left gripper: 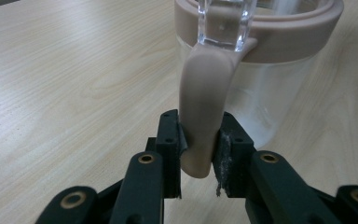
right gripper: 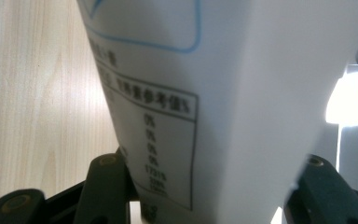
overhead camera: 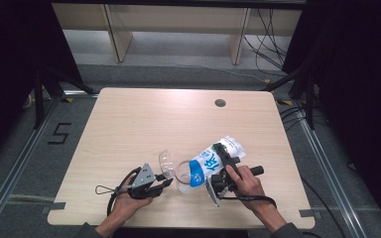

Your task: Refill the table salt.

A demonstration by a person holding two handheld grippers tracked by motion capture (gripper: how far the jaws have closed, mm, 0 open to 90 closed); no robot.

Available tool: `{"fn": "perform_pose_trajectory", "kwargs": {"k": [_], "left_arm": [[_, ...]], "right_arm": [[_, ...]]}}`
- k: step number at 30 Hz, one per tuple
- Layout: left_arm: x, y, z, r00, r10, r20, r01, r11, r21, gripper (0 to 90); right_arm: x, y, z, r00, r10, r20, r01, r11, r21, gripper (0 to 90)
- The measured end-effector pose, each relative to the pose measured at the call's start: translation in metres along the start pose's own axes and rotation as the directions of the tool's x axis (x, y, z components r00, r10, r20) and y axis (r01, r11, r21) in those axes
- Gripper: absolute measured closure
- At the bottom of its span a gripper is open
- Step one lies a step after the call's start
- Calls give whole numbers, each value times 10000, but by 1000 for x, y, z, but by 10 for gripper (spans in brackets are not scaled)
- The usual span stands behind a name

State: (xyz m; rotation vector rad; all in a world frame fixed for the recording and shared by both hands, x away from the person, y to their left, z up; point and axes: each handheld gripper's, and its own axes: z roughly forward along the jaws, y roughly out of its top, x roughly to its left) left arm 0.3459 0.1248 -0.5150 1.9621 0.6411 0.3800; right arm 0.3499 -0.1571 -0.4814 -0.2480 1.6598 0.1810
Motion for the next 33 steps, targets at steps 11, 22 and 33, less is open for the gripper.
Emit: {"fn": "perform_pose_trajectory", "kwargs": {"k": [11, 22, 33], "left_arm": [[0, 0, 0, 10000, -39, -1, 39, 10000, -23, 730], [1, 0, 0, 10000, 64, -59, -63, 9999, 86, 728], [1, 0, -1, 9998, 192, -51, -192, 9998, 63, 728]], "right_arm": [[-2, 0, 2, 9994, -257, 225, 264, 9992, -293, 511], [-3, 0, 5, 9989, -467, 34, 467, 9989, -105, 514], [-1, 0, 4, 9995, -296, 130, 296, 9996, 9, 515]]}}
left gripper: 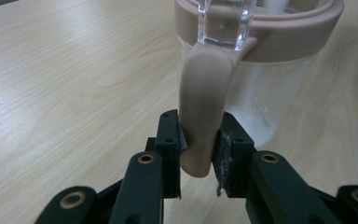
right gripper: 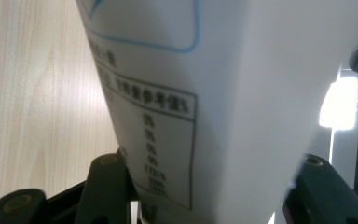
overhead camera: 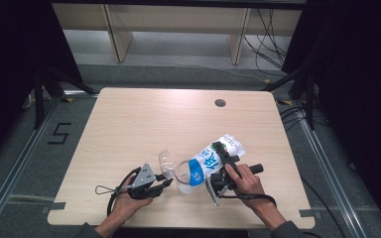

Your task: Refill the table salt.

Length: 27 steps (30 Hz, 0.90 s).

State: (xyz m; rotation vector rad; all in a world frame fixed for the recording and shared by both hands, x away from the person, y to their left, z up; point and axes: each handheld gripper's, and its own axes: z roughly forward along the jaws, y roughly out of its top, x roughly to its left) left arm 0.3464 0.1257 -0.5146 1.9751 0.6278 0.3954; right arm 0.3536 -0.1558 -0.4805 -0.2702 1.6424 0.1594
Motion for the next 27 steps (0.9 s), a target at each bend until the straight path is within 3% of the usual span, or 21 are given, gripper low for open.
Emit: {"fn": "perform_pose_trajectory", "kwargs": {"k": [8, 9, 10, 11, 13, 24, 25, 26, 27], "left_arm": [[-1, 0, 0, 10000, -82, 40, 83, 9999, -97, 729], [-1, 0, 0, 10000, -62, 24, 62, 10000, -70, 729], [-1, 0, 0, 10000, -75, 41, 76, 9999, -99, 729], [-1, 0, 0, 10000, -85, 43, 85, 9999, -102, 729], [-1, 0, 0, 10000, -78, 33, 78, 9999, -88, 729], [-1, 0, 0, 10000, -88, 37, 88, 9999, -103, 729], [-1, 0, 0, 10000, -91, 41, 91, 9999, -105, 729], [-1, 0, 0, 10000, -86, 37, 87, 9999, -104, 729], [-1, 0, 0, 10000, -90, 35, 91, 9999, -105, 728]], "right_arm": [[0, 0, 0, 10000, 4, -10, -4, 10000, 12, 515], [-1, 0, 0, 10000, -88, 20, 88, 10000, -18, 515], [-4, 1, 0, 9980, -627, 83, 628, 9979, -164, 515], [-6, 1, 1, 9967, -795, 166, 801, 9962, -333, 516], [-4, 1, 1, 9980, -607, 147, 611, 9978, -267, 517], [-4, 1, 2, 9978, -618, 218, 626, 9973, -381, 519], [0, 1, 0, 10000, -65, 1, 65, 10000, -41, 519], [-1, 1, -2, 9996, -75, -261, 83, 9996, 284, 519], [0, 0, -1, 9999, -105, 53, 105, 9999, 5, 519]]}}
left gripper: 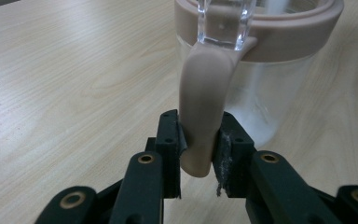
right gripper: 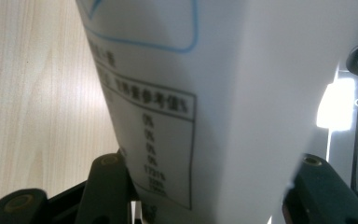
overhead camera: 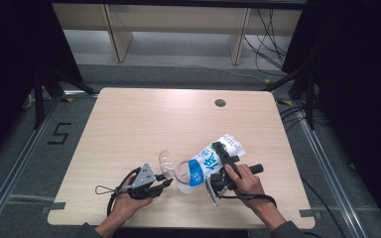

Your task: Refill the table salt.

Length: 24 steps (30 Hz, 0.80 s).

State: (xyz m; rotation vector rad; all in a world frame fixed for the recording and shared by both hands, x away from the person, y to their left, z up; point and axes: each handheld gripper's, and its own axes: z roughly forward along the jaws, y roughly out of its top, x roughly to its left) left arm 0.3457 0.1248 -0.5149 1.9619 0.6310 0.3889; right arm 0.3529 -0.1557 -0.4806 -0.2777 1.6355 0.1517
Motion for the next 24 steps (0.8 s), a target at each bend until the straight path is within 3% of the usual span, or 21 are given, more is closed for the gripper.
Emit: {"fn": "perform_pose_trajectory", "kwargs": {"k": [4, 8, 10, 12, 16, 20, 21, 22, 24], "left_arm": [[0, 0, 0, 10000, -4, 5, 4, 10000, 4, 729], [0, 0, 0, 10000, -3, 7, 3, 10000, 1, 728], [0, 0, 0, 10000, -2, 8, 2, 10000, 1, 728], [0, 0, 0, 10000, 1, 5, -1, 10000, 2, 728], [0, 0, 0, 10000, 3, 4, -3, 10000, -2, 728], [0, 0, 0, 10000, 2, 1, -2, 10000, 1, 728], [0, 0, 0, 10000, 4, 3, -4, 10000, 3, 728], [0, 0, 0, 10000, 3, 2, -3, 10000, 1, 728], [0, 0, 0, 10000, 4, 4, -4, 10000, 1, 729]], "right_arm": [[-1, 0, 1, 9998, -169, 105, 171, 9997, -166, 521], [-1, 0, 0, 9999, -25, 102, 25, 10000, -73, 522], [-2, 0, -2, 9998, -70, -198, 75, 9997, 242, 522], [-1, 0, 1, 9997, -150, 187, 154, 9997, -172, 522], [-2, 0, 1, 9997, -216, 135, 217, 9997, -112, 524], [-5, 0, 2, 9974, -627, 352, 640, 9973, -370, 525], [-6, 1, 1, 9976, -683, 145, 686, 9974, -206, 526], [-5, 0, 2, 9975, -592, 380, 606, 9974, -381, 526], [-2, -1, 1, 9996, -225, 172, 227, 9997, -123, 526]]}}
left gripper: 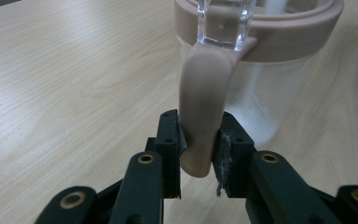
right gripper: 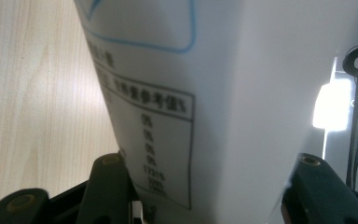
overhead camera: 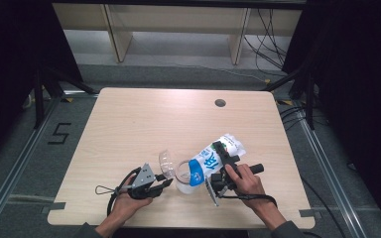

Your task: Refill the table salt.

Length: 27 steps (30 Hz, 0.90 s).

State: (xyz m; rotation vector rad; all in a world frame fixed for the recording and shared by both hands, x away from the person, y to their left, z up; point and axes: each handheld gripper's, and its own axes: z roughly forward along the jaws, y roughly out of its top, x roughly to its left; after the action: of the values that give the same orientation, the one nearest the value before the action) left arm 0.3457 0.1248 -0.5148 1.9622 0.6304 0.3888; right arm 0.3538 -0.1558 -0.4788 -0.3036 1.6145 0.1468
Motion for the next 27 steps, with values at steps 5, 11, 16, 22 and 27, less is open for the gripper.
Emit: {"fn": "perform_pose_trajectory", "kwargs": {"k": [5, 11, 16, 22, 27], "left_arm": [[0, 0, 0, 10000, 1, -5, -1, 10000, -1, 728], [0, 0, 0, 10000, 12, -5, -12, 10000, -1, 728], [0, 0, 0, 10000, 11, -7, -11, 10000, 4, 729], [0, 0, 0, 10000, 14, -9, -14, 10000, 1, 728], [0, 0, 0, 10000, -3, -1, 3, 10000, 0, 728]], "right_arm": [[0, 0, 1, 9999, -1, 129, 3, 9999, -107, 528], [1, 0, 0, 9999, 53, 96, -52, 9999, -95, 531], [1, 0, 0, 9999, 40, 103, -39, 9999, -97, 533], [0, 0, -1, 10000, 70, 0, -70, 10000, 20, 535], [0, 0, -1, 10000, 96, 17, -96, 9999, 28, 537]]}}
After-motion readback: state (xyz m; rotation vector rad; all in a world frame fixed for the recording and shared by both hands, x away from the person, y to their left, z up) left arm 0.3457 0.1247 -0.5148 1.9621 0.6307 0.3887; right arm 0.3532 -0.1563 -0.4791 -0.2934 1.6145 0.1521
